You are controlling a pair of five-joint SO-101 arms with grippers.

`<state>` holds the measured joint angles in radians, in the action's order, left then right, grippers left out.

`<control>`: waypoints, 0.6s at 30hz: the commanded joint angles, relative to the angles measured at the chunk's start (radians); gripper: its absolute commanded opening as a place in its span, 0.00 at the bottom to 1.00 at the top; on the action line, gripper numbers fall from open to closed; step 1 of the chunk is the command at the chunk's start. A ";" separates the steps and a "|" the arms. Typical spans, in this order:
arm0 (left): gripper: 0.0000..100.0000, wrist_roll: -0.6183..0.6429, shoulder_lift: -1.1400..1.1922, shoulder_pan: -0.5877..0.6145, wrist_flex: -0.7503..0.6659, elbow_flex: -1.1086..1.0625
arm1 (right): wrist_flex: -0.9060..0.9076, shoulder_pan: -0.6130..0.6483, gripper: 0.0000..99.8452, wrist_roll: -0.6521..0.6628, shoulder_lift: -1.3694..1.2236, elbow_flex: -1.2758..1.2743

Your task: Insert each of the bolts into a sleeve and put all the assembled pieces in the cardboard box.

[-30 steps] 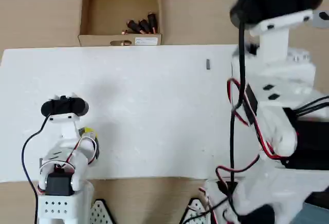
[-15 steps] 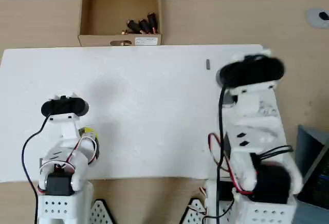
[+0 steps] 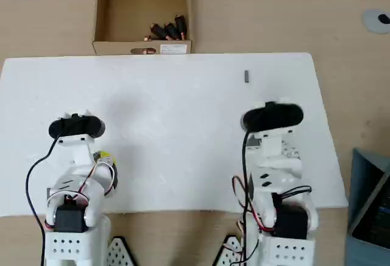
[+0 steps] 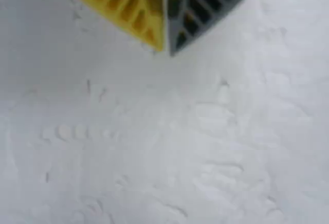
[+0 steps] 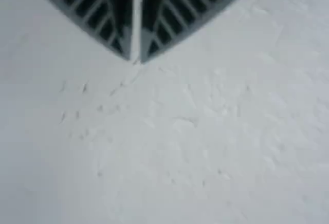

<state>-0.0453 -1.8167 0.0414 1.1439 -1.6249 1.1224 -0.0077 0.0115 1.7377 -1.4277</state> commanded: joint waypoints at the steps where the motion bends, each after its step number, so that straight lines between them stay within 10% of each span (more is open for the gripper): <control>1: 0.00 -0.002 -0.007 0.002 0.002 0.005 | -0.031 -0.007 0.01 -0.002 0.091 -0.093; 18: 0.00 -0.002 -0.007 0.002 0.002 0.005 | -0.080 -0.007 0.01 0.011 0.183 -0.260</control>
<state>-0.0453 -1.8167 0.0414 1.1439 -1.6249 1.0533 -0.0077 0.0176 1.8082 -1.6901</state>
